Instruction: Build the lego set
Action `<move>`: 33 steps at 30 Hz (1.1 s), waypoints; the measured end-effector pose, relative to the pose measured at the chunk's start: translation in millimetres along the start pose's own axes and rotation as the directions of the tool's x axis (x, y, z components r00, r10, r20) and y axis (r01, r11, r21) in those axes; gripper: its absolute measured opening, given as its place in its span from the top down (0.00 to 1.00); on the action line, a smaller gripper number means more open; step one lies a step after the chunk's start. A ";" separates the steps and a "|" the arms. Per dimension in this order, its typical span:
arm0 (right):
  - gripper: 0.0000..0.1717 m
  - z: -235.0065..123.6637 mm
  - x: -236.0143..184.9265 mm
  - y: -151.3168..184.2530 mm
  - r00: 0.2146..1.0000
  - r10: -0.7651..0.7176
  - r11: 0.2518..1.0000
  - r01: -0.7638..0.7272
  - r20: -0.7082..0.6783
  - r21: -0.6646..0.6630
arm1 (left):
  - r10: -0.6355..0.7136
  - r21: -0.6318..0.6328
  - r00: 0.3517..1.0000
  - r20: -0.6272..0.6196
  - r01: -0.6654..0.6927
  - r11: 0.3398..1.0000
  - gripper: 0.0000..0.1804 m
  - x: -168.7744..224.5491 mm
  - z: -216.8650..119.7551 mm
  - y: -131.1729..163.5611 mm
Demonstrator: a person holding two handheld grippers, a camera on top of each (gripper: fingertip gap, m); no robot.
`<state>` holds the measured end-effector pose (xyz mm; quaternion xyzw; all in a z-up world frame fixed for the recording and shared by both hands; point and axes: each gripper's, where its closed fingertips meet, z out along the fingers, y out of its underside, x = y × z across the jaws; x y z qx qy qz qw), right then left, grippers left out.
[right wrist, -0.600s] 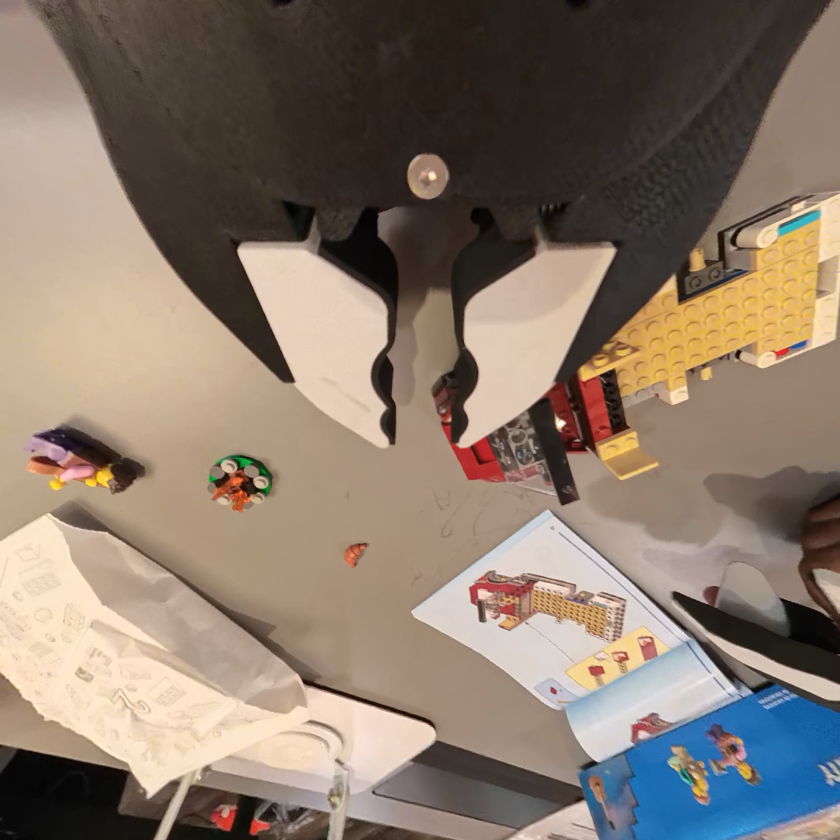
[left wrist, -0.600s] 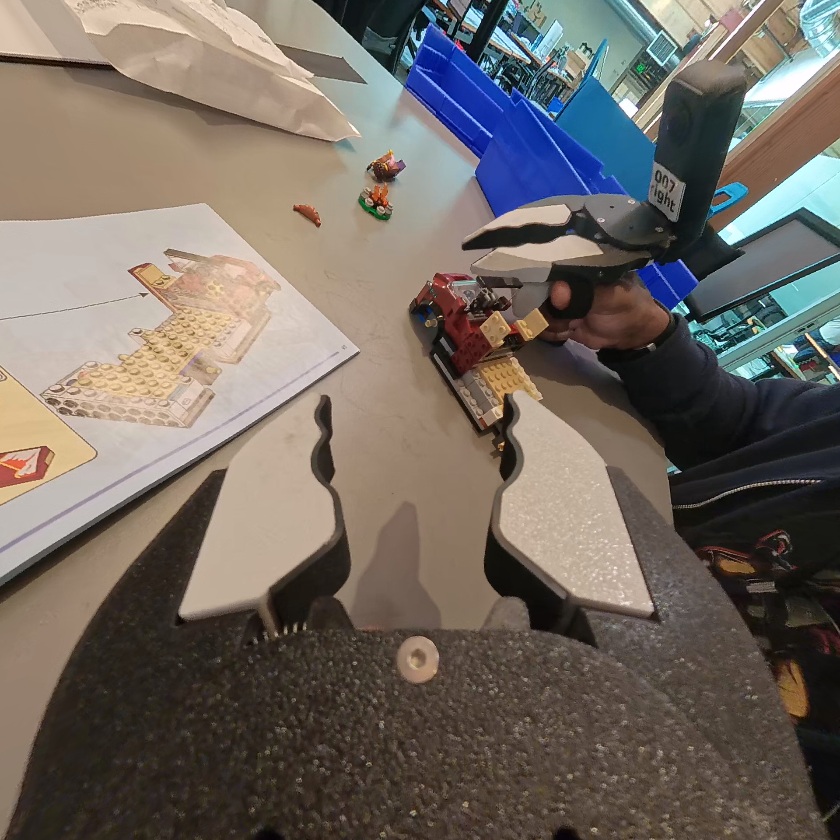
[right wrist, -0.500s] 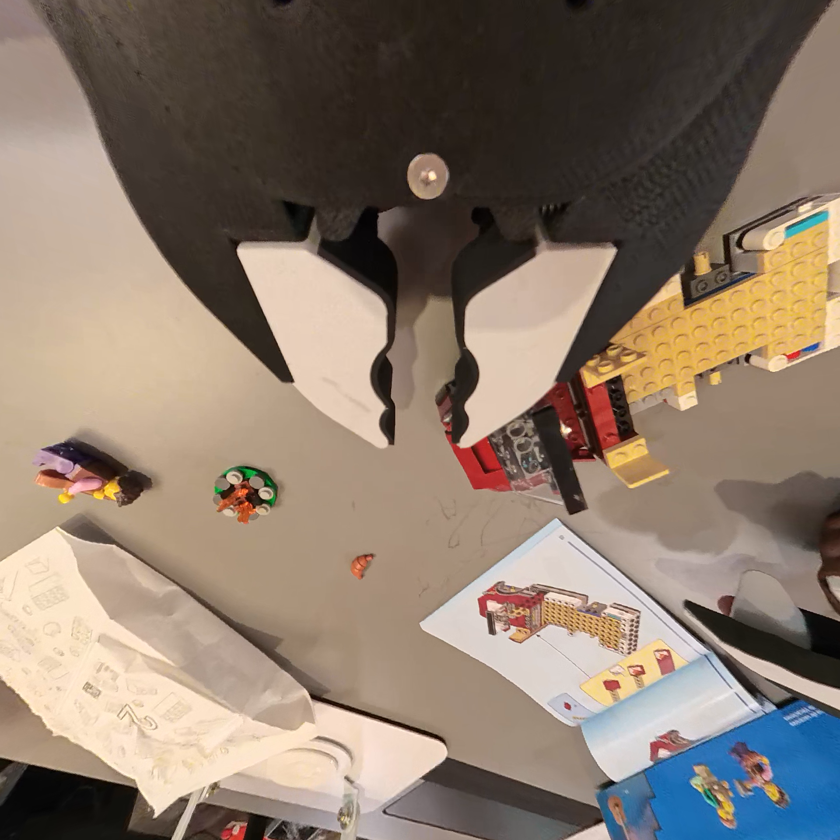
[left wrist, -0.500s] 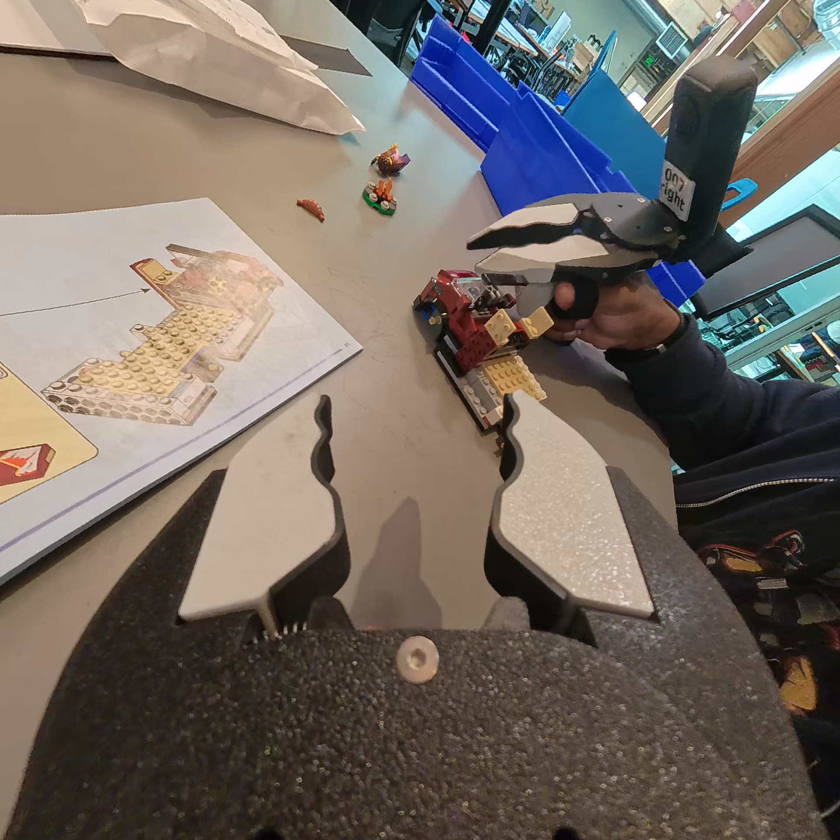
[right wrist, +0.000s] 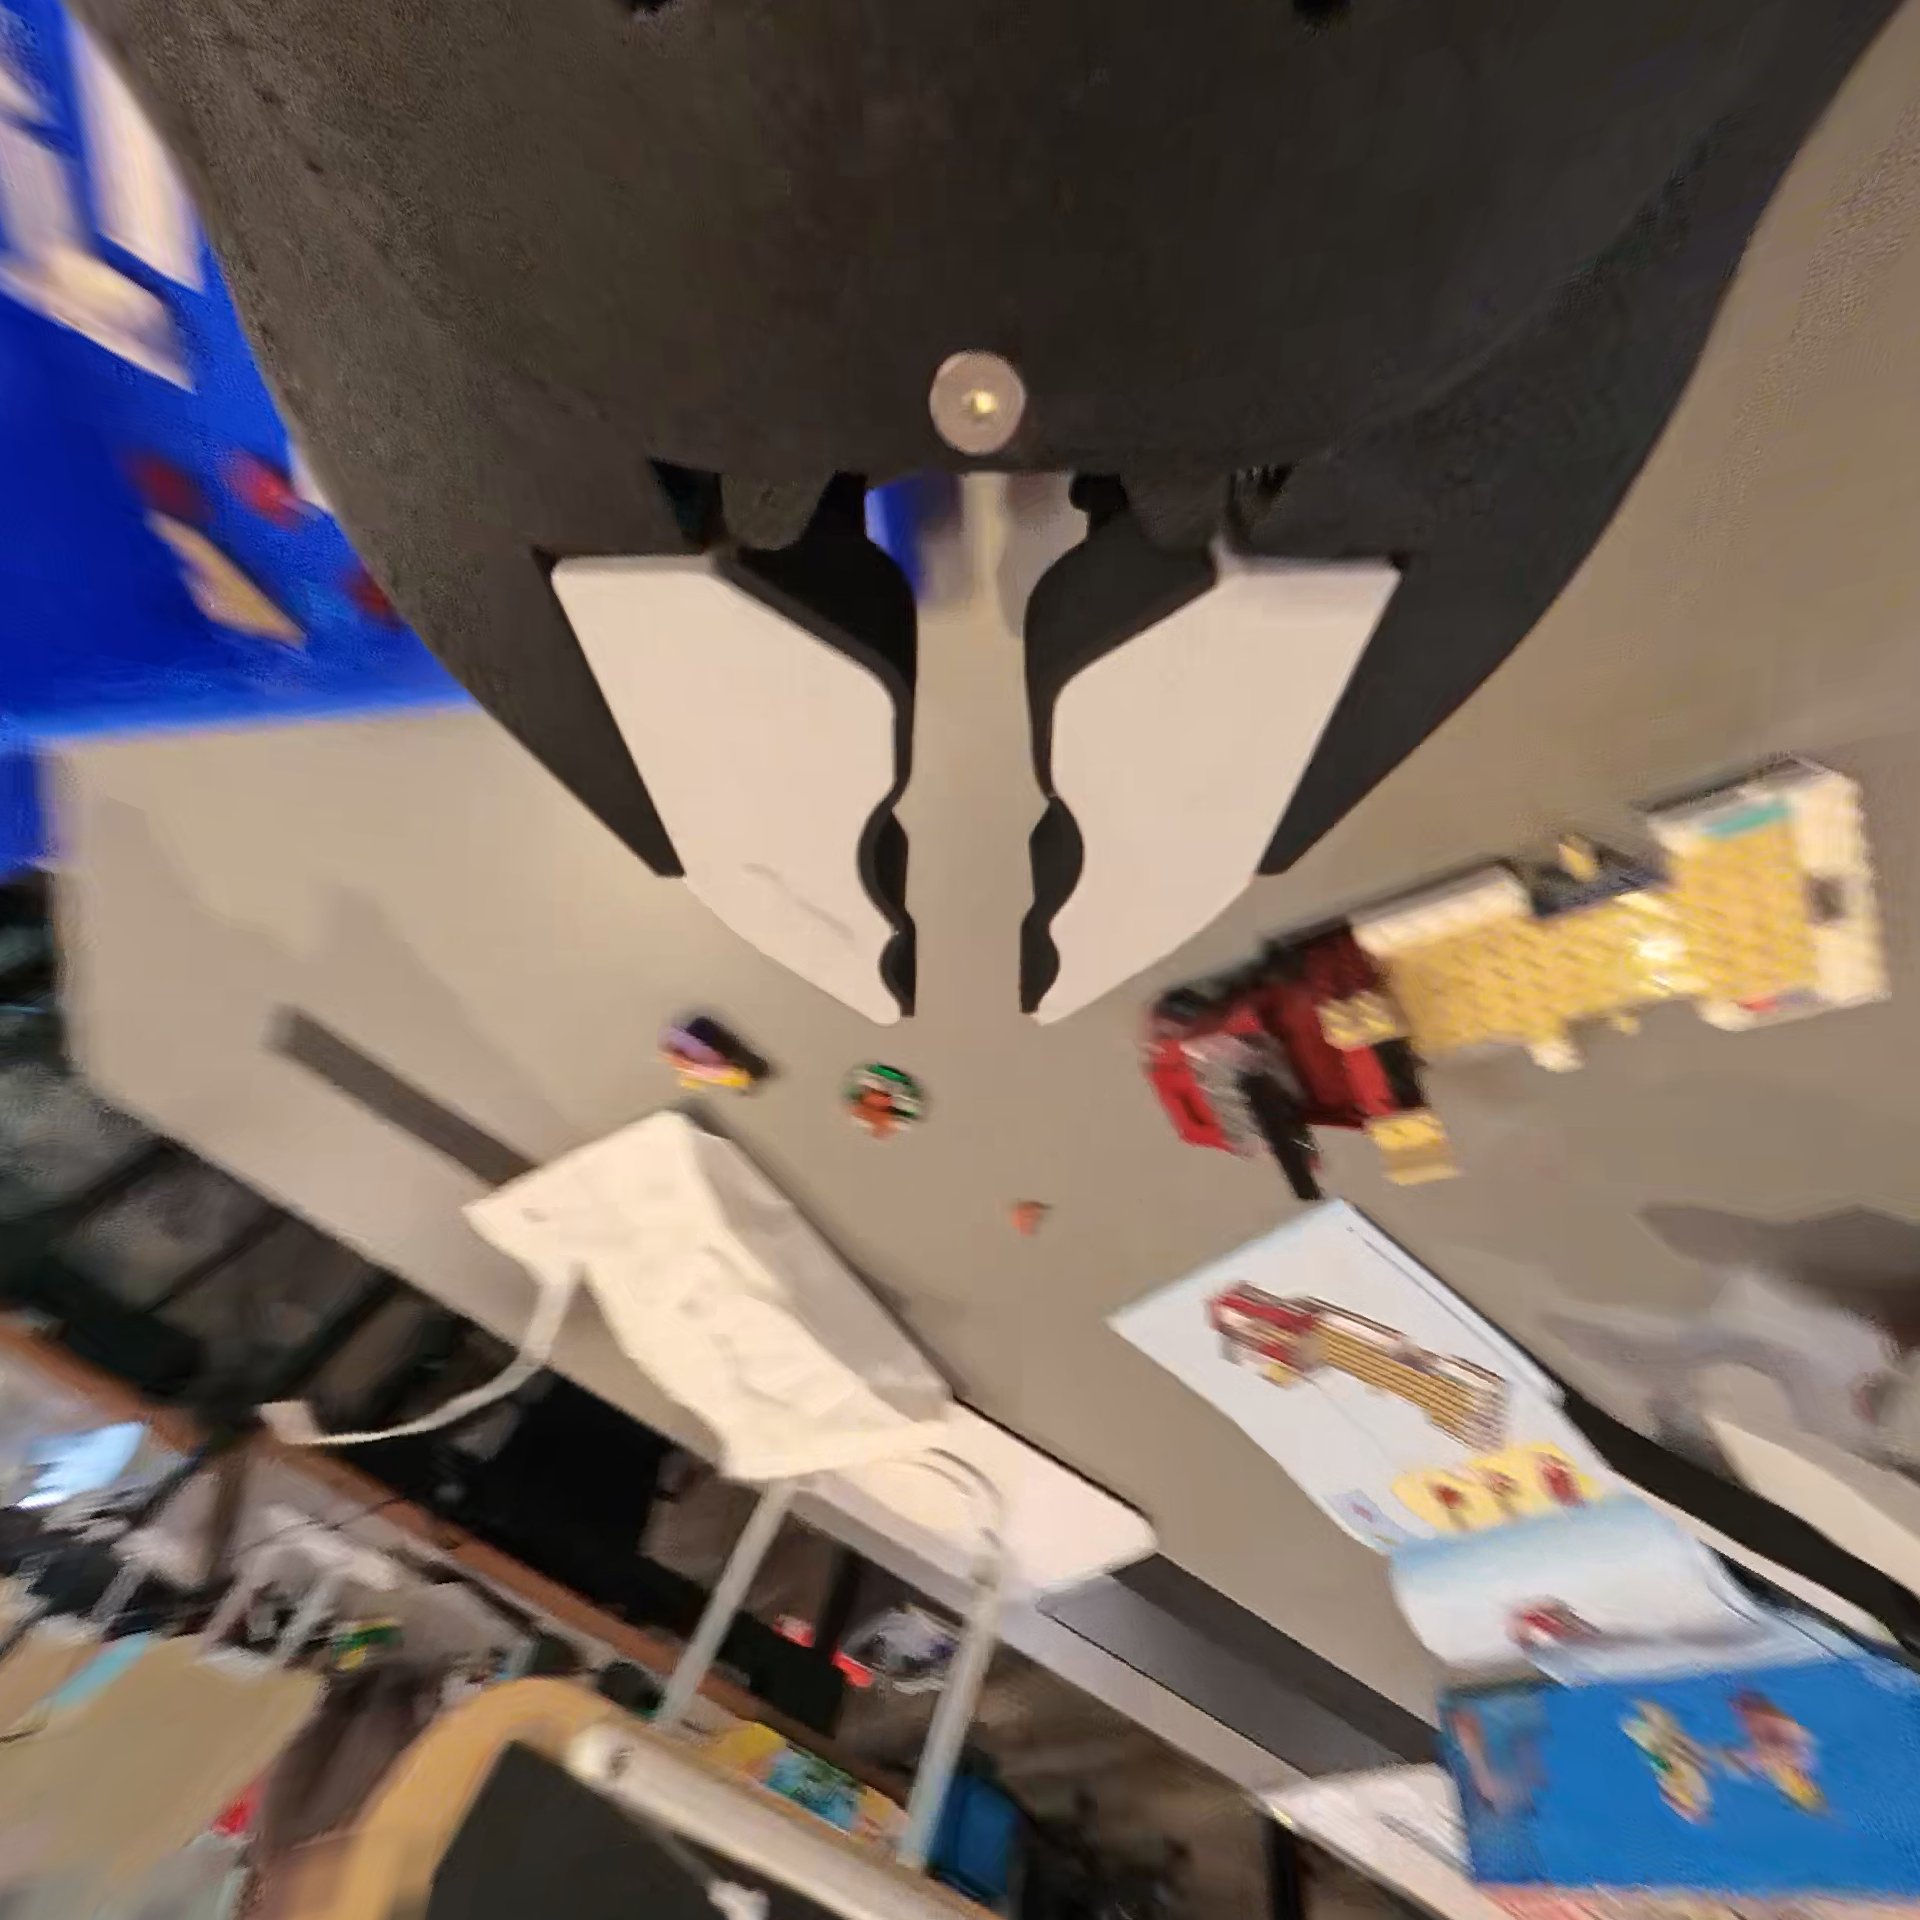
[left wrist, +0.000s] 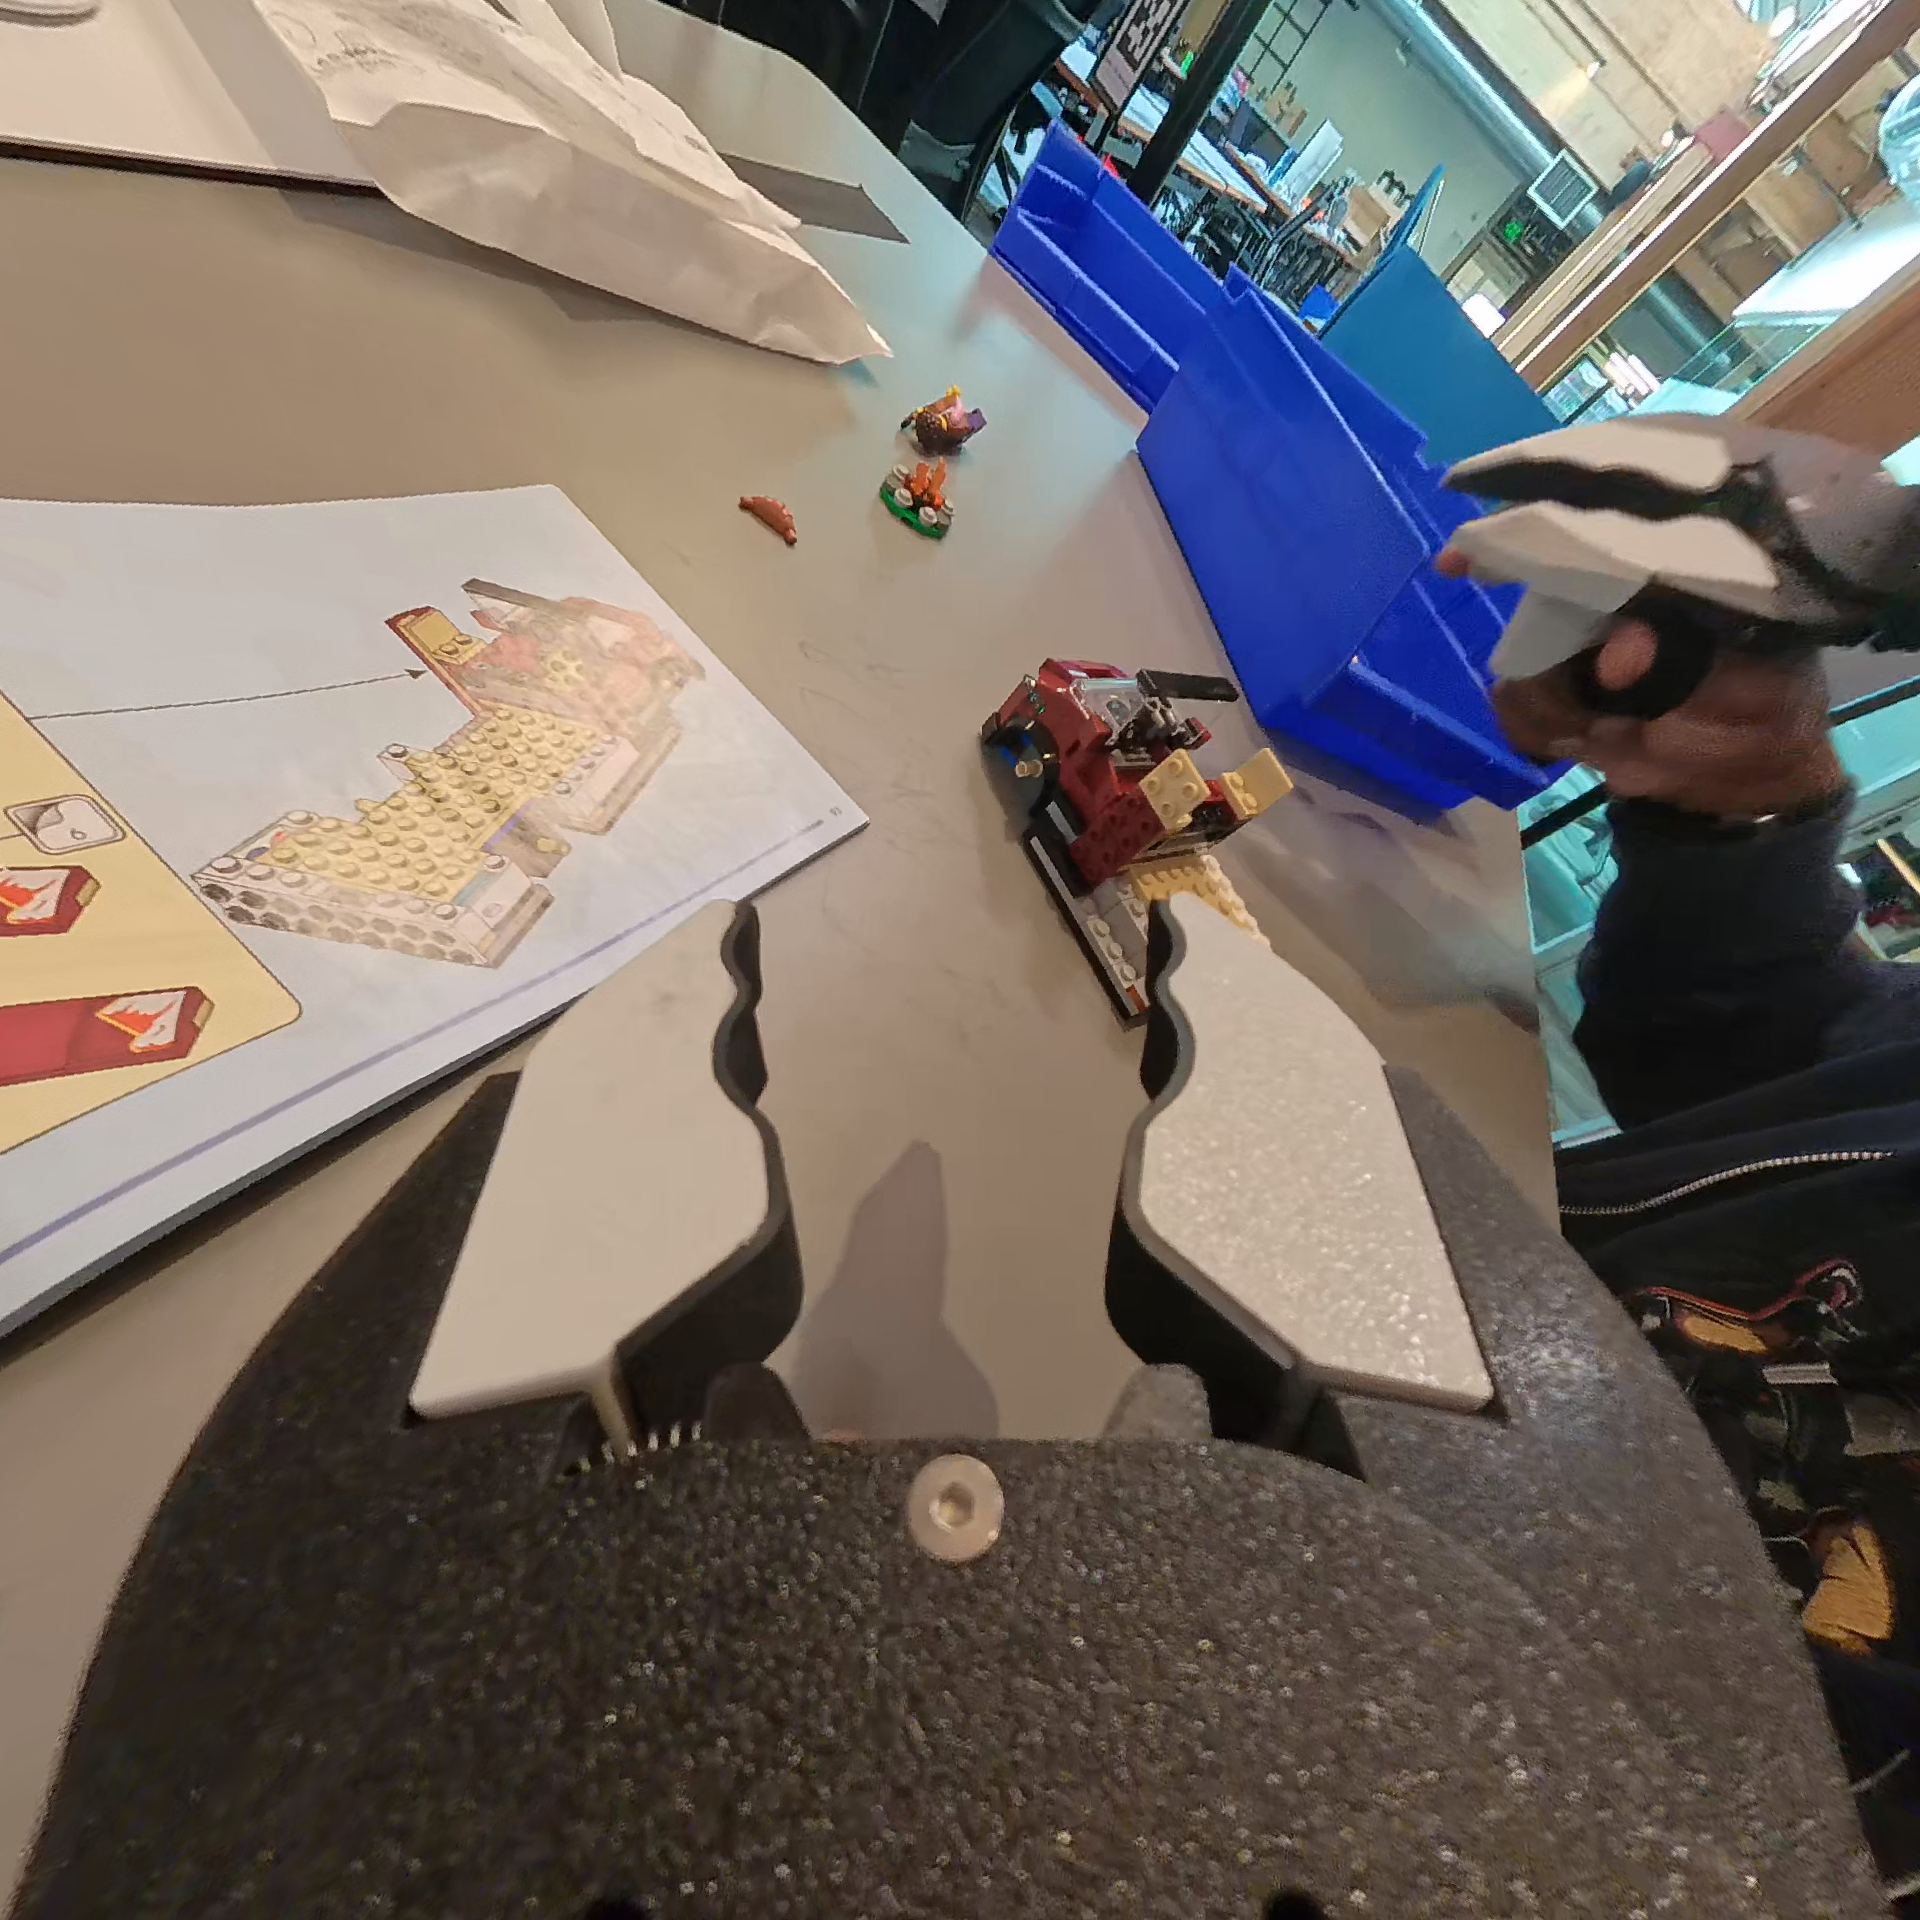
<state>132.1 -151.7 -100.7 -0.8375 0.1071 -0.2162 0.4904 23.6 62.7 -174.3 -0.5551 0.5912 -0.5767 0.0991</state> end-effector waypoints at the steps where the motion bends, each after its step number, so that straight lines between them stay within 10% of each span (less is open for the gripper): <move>1: 0.91 -17.1 22.2 3.4 0.997 -0.048 0.998 0.045 -0.054 -0.054 | -0.002 0.006 1.000 -0.001 0.002 1.000 0.60 -0.2 -0.6 -0.6; 8: 0.91 -65.1 143.3 133.0 0.999 -0.005 0.682 0.032 0.039 -0.731 | 0.021 -0.030 1.000 -0.013 -0.021 0.999 0.61 4.4 2.7 4.3; 15: 0.86 -61.1 151.9 208.7 0.988 0.084 0.435 0.082 0.131 -0.897 | 0.026 -0.019 1.000 -0.017 -0.027 0.999 0.61 7.8 -1.5 5.8; 33: 0.95 -53.8 152.1 219.7 0.984 0.104 0.392 0.096 0.148 -0.915 | 0.025 -0.019 0.999 -0.043 -0.026 0.999 0.61 12.8 -6.5 8.6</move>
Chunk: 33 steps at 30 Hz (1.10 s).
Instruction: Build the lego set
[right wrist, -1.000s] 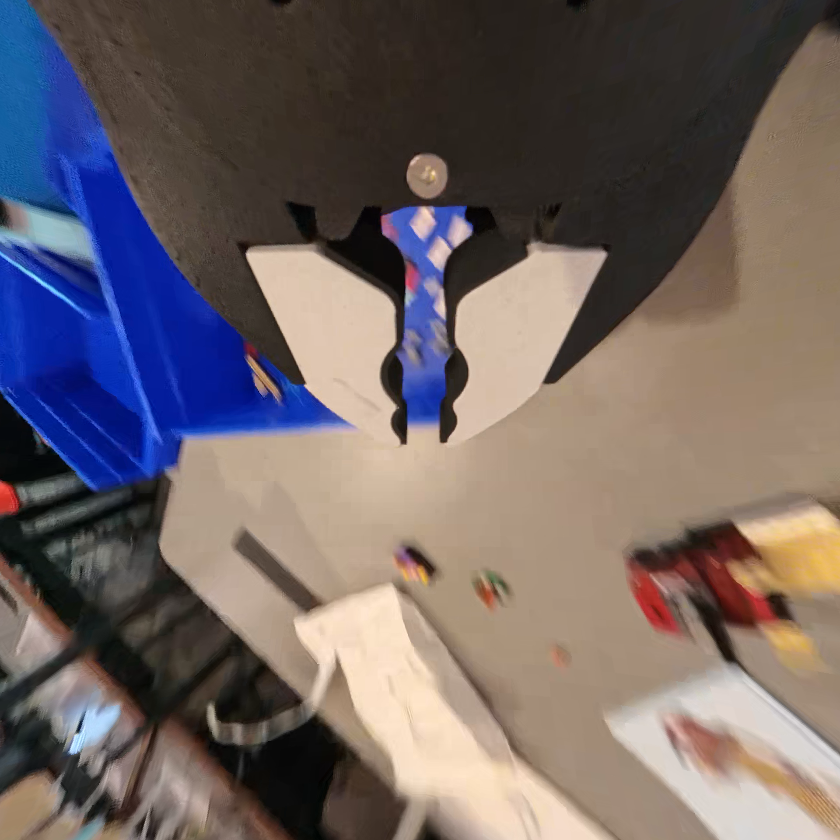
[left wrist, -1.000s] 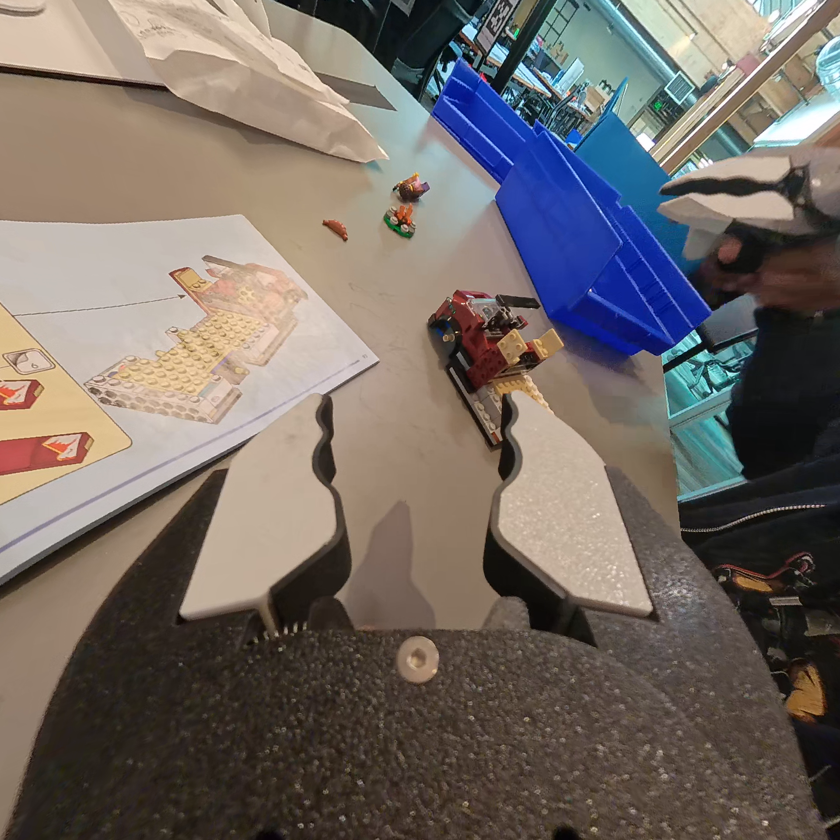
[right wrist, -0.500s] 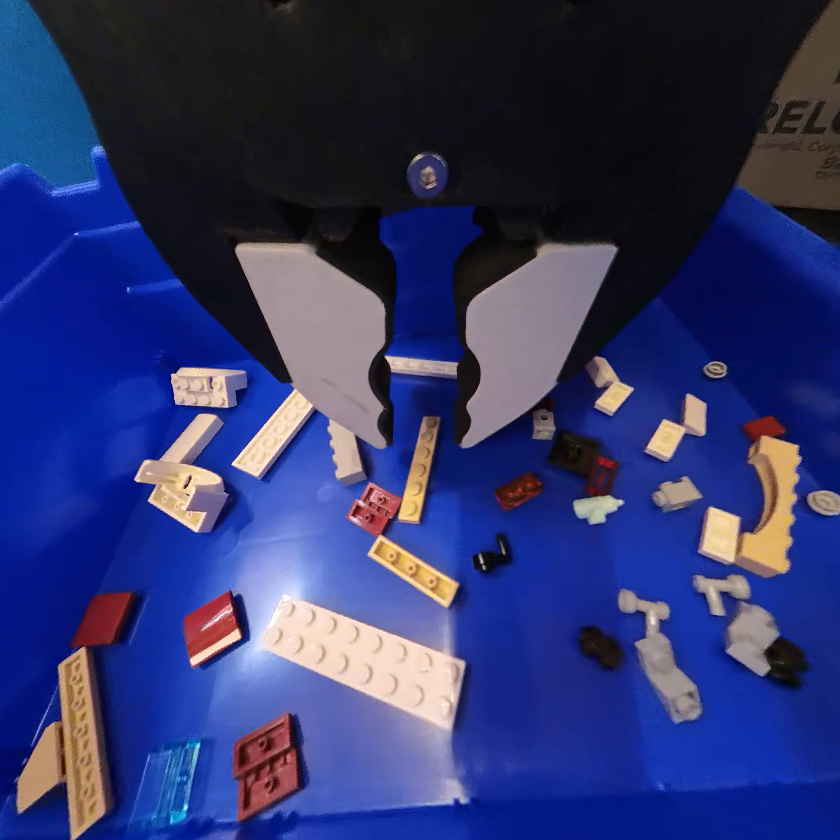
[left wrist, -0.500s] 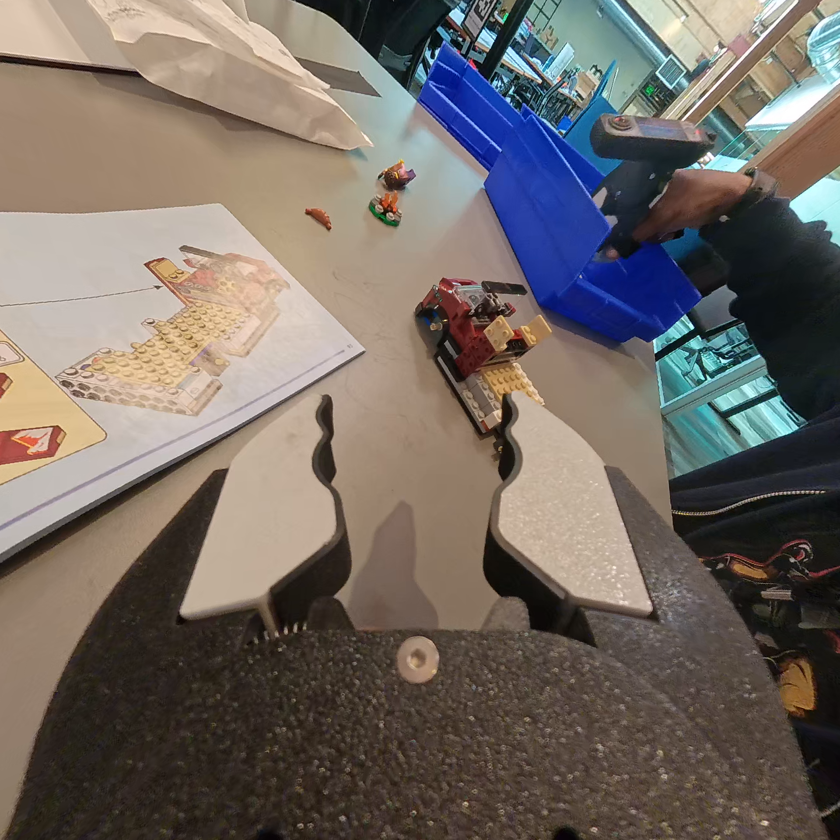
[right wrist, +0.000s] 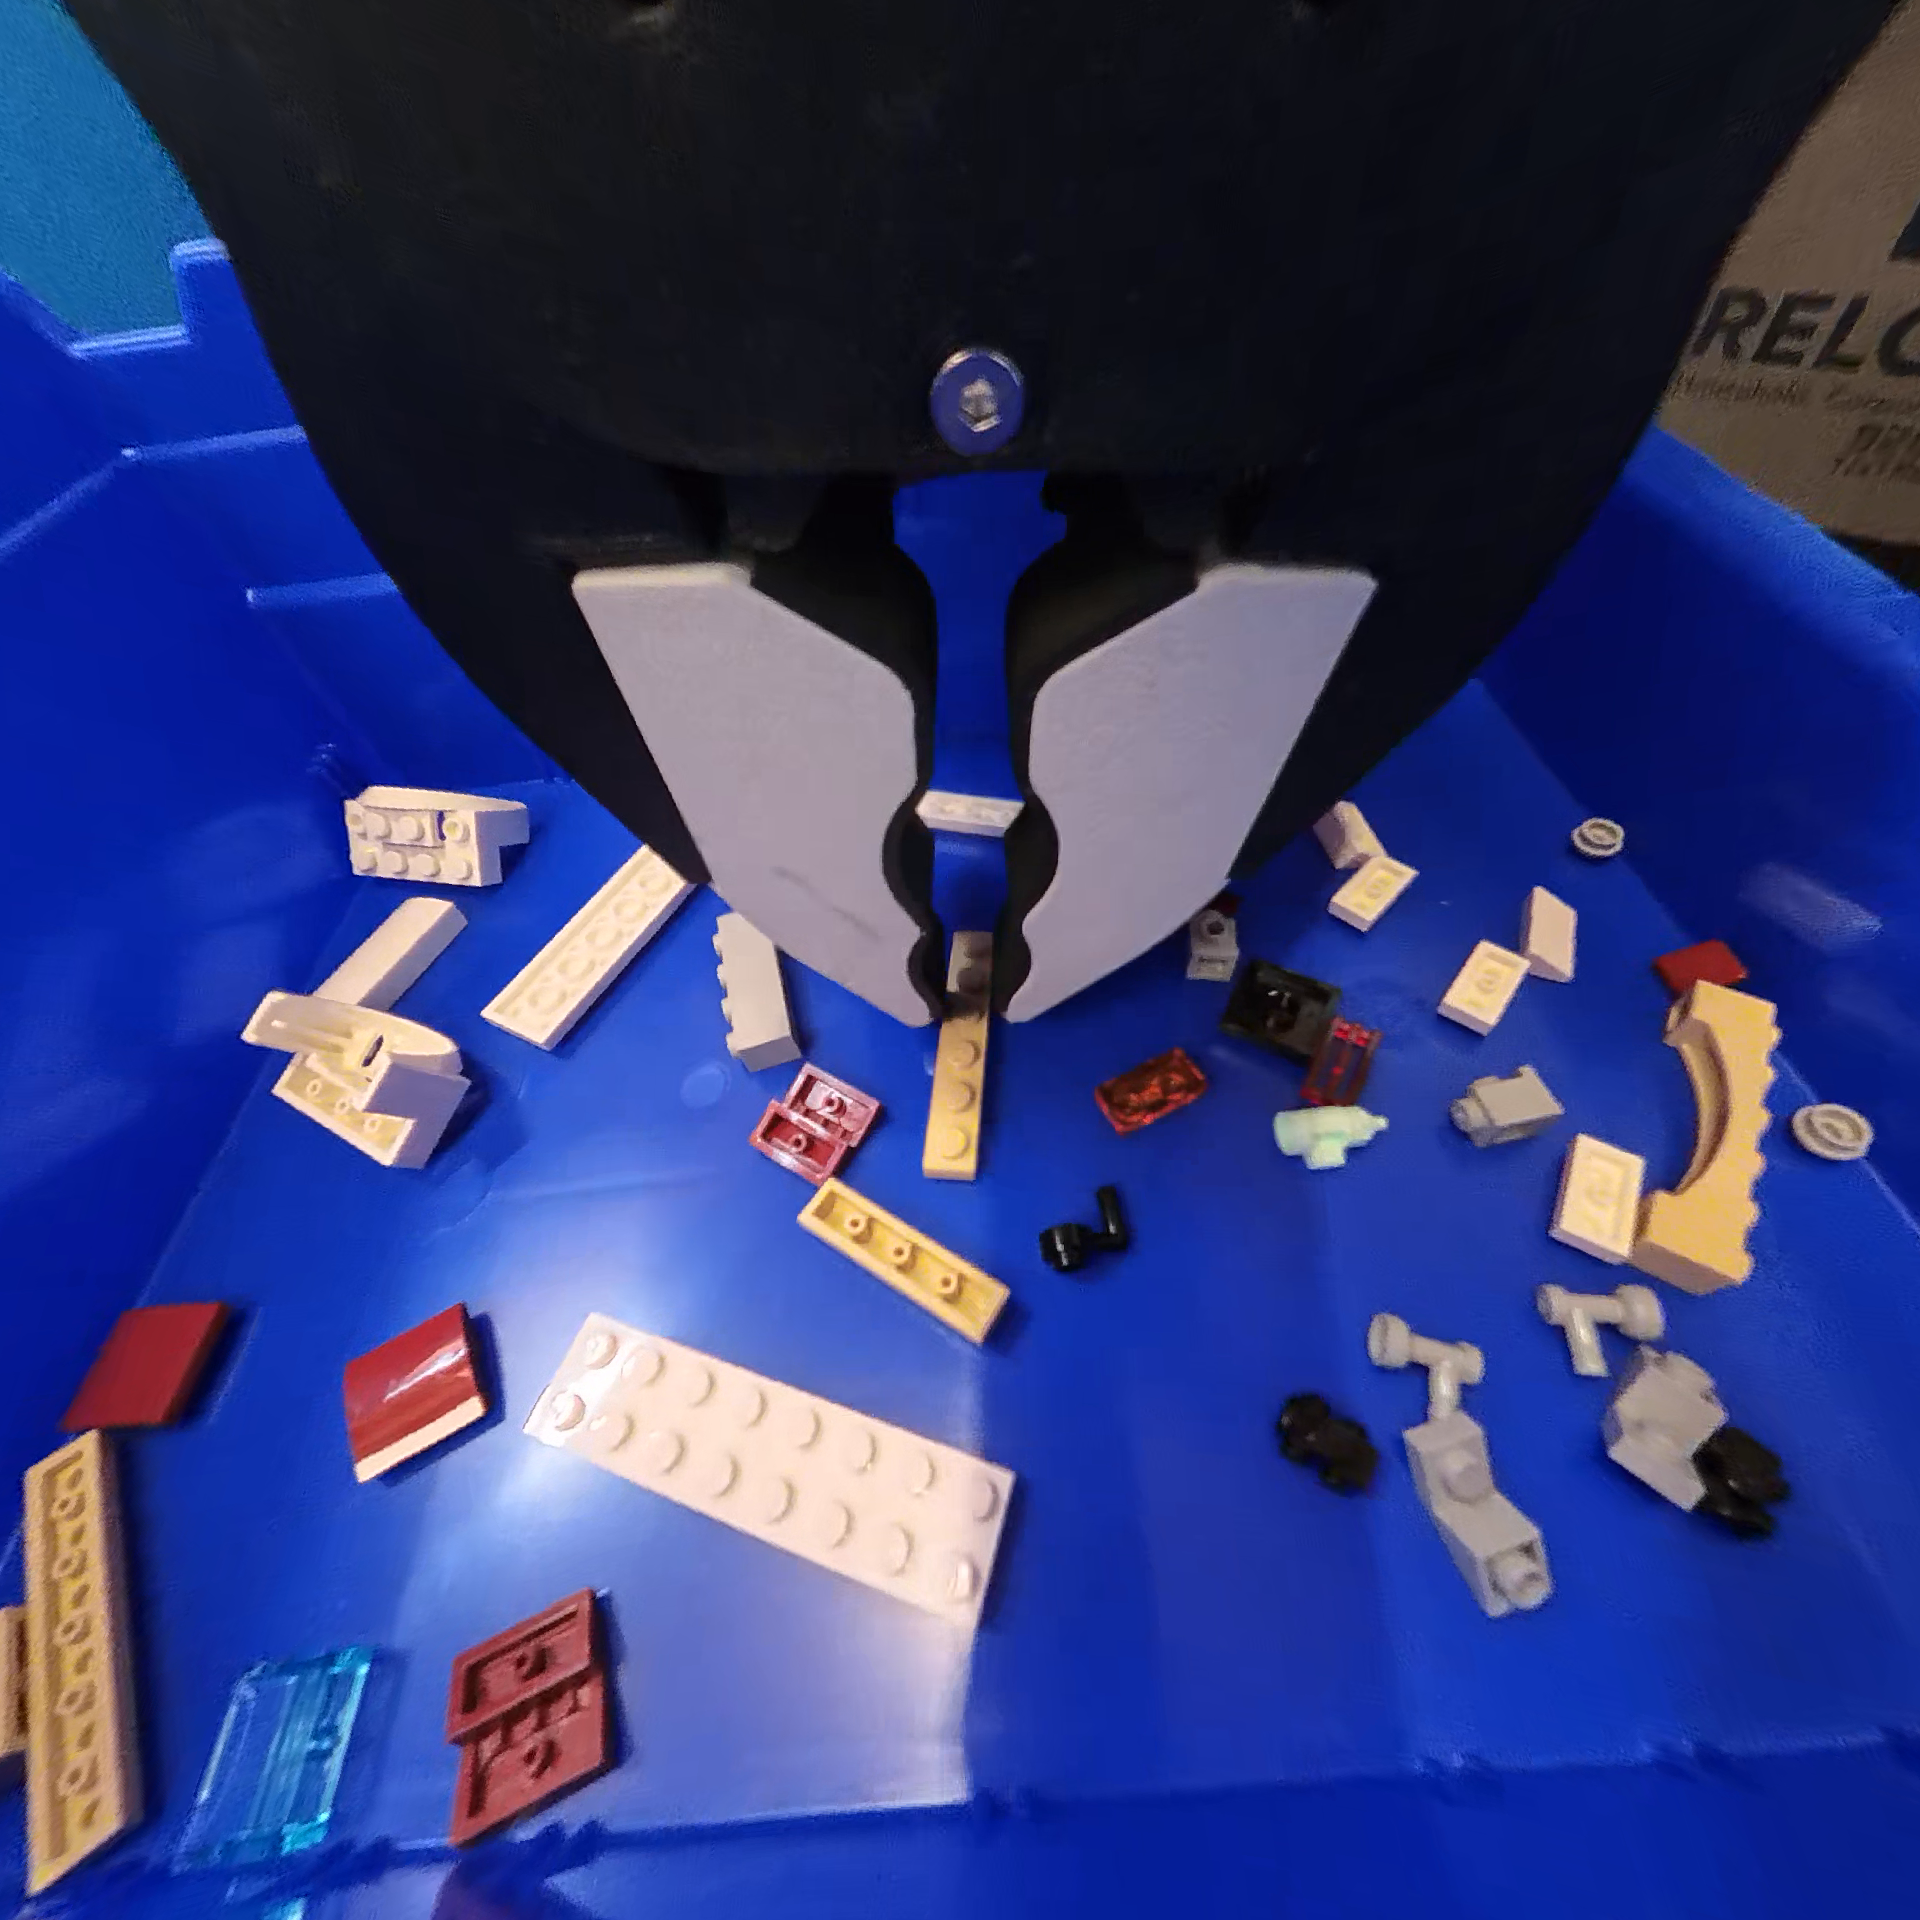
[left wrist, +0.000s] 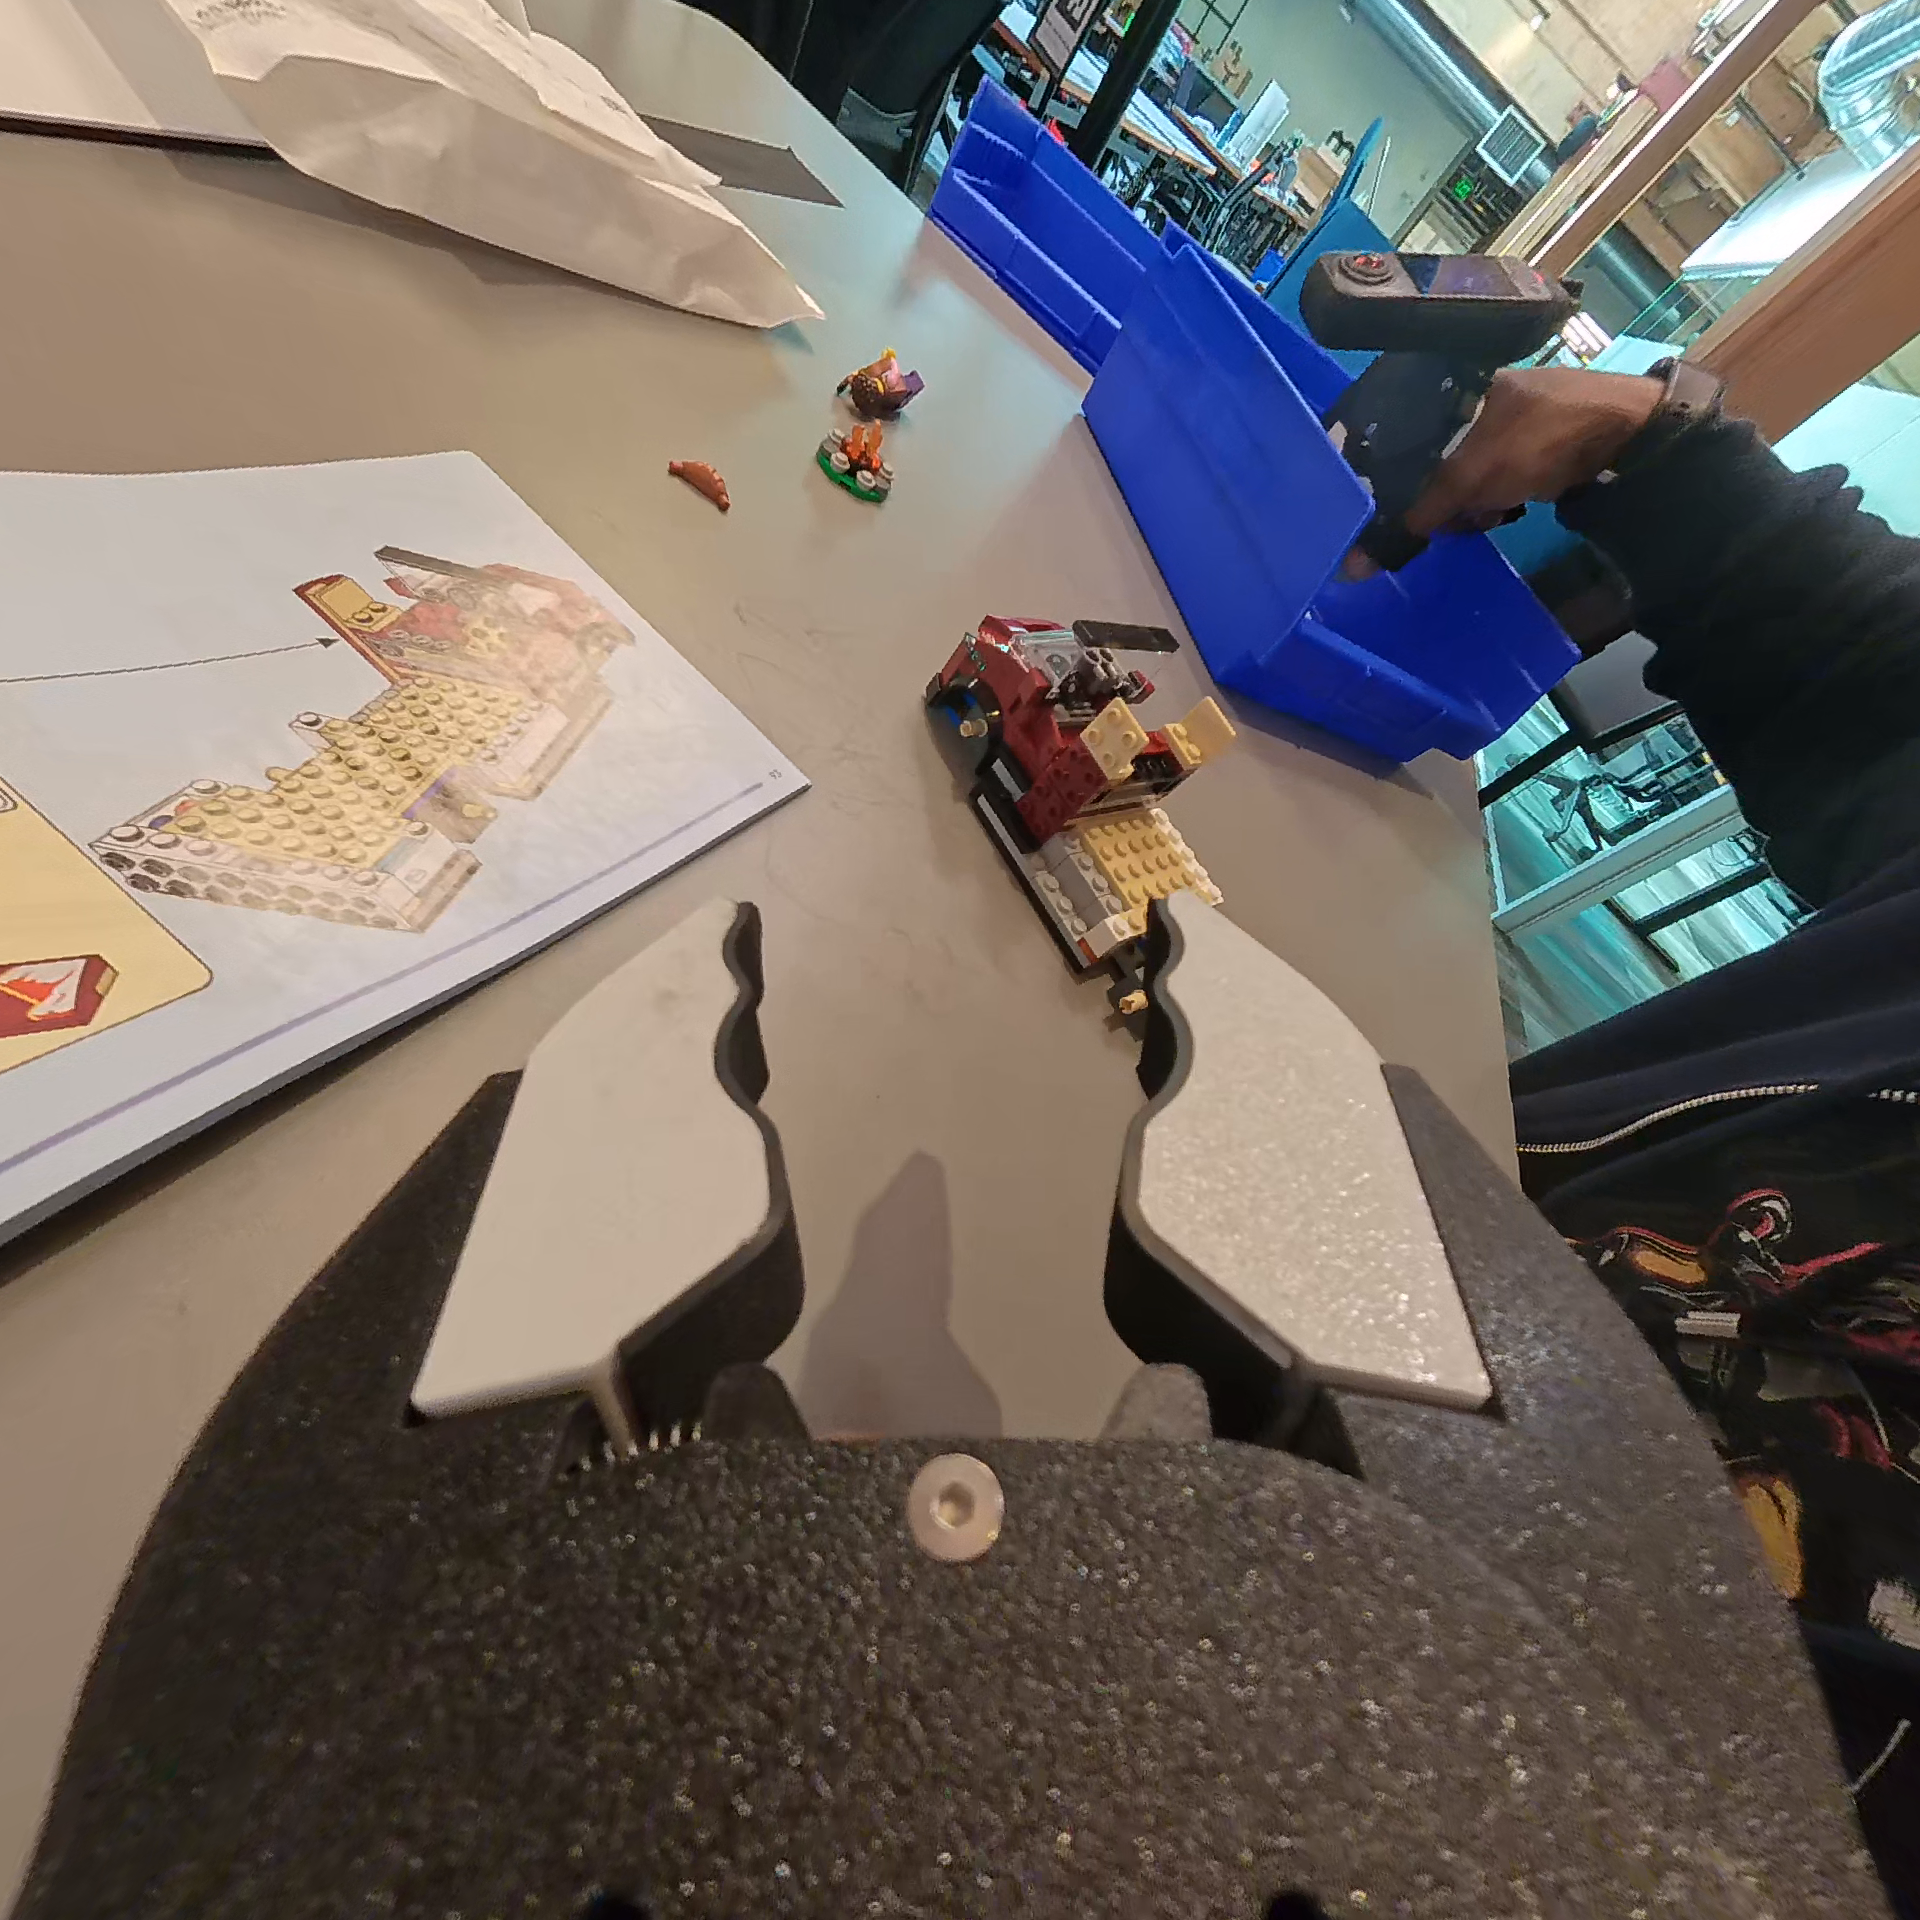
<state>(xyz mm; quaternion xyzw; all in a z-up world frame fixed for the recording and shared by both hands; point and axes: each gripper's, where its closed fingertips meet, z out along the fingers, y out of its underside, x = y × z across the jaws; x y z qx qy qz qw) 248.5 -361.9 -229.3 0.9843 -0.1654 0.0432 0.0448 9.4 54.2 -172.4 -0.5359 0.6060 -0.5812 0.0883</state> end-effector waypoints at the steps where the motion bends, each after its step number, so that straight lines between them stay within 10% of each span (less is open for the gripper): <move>1: 0.95 -0.3 0.8 -0.2 1.000 0.001 1.000 -0.001 -0.017 0.005 | 0.000 0.000 1.000 0.000 0.000 1.000 0.61 0.1 0.0 0.1; 10: 0.95 -65.1 -23.7 -15.0 0.993 0.009 0.981 0.014 -0.115 0.195 | -0.008 0.006 1.000 -0.011 0.008 1.000 0.61 0.8 -0.9 -0.4; 22: 0.95 -133.8 -234.3 -136.7 0.934 -0.356 0.697 0.284 -0.027 0.659 | 0.032 -0.056 0.993 -0.115 -0.039 0.998 0.64 38.2 19.5 15.2; 33: 0.95 -113.4 -275.8 -205.2 0.846 -0.520 0.691 0.497 -0.116 0.525 | 0.052 -0.174 0.993 -0.104 -0.069 0.982 0.63 52.9 39.5 35.1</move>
